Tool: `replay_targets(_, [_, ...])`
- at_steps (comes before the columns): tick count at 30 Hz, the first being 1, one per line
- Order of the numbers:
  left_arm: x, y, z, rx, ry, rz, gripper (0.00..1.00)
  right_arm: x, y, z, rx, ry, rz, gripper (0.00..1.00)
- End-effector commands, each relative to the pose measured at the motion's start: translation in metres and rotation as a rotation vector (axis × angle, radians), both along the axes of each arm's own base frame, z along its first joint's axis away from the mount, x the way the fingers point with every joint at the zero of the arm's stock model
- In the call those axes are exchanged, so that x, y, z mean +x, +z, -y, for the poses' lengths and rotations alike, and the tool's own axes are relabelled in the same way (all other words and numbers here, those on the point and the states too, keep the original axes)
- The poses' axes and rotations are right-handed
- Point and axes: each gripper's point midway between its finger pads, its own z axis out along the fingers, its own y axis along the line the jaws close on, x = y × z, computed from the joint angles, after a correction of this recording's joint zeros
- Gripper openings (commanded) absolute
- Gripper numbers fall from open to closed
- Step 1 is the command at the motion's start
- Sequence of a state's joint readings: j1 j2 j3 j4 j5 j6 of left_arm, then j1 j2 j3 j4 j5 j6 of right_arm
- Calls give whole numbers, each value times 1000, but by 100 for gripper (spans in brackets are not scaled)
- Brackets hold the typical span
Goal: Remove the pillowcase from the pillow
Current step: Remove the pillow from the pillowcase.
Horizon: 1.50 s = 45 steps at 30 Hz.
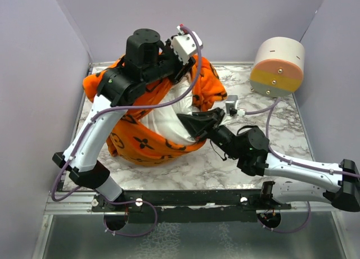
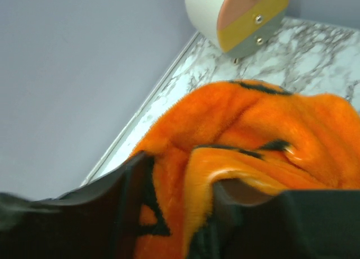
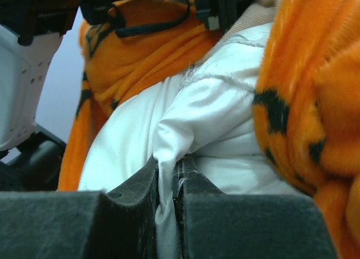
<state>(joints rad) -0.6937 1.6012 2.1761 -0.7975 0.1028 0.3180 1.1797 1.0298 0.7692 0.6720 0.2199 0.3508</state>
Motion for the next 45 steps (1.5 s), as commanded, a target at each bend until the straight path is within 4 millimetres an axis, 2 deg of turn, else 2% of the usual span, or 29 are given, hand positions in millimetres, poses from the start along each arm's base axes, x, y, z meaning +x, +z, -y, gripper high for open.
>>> replay_targets(1, [-16,3,25,43,-162,63,53,-105,-23,-67,-159,536,92,1])
replay_targets(3, [-32,-10,37,105,-233,57,58,-106,-16,-77,-164,556,110,1])
replay_targets(5, [-30,-23,38,168,-233,53,57,-109,-12,-83,-170,577,121,1])
replay_targets(10, [1,-35,32,224,-115,39,29,-111,-16,-87,-191,597,119,1])
replay_targets(13, [11,-43,40,186,-81,-7,22,-116,-27,-99,-232,599,112,1])
replay_targets(15, [12,-52,49,153,-84,-59,20,-128,-34,-112,-284,607,137,1])
replay_targets(17, [22,-56,52,127,-37,-83,13,-148,-43,-125,-359,620,174,1])
replay_targets(18, [32,-55,51,113,4,-80,8,-161,-52,-129,-404,631,185,1])
replay_targets(20, [63,-46,33,63,128,-69,0,-181,-72,-133,-479,648,195,1])
replay_targets(21, [77,-41,22,36,187,-63,0,-189,-80,-132,-503,655,198,1])
replay_targets(23, [102,-33,-2,14,286,-48,0,-200,-96,-124,-538,658,192,1])
replay_targets(25, [119,-30,-25,25,370,-30,0,-202,-107,-109,-552,634,174,1])
replay_targets(29, [130,-39,-62,101,461,-18,0,-180,-119,-66,-553,512,118,1])
replay_targets(32, [123,-63,-74,181,459,-70,0,-166,-119,-38,-521,442,90,1])
replay_targets(36, [96,-100,-70,252,350,-203,0,-153,-114,-25,-495,372,67,1])
replay_targets(38, [85,-104,-66,240,311,-248,0,-139,-105,-16,-442,299,21,1])
replay_targets(41, [75,-95,-67,221,285,-250,0,-105,-86,17,-312,113,-96,1])
replay_targets(42, [72,-90,-68,211,278,-244,0,-97,-79,30,-262,76,-125,6])
replay_targets(43, [70,-85,-69,202,275,-236,0,-94,-70,41,-209,66,-138,25])
replay_targets(44, [67,-81,-69,196,266,-230,0,-94,-58,52,-152,75,-142,49])
replay_targets(45, [65,-78,-68,189,257,-229,0,-96,-47,61,-100,95,-137,57])
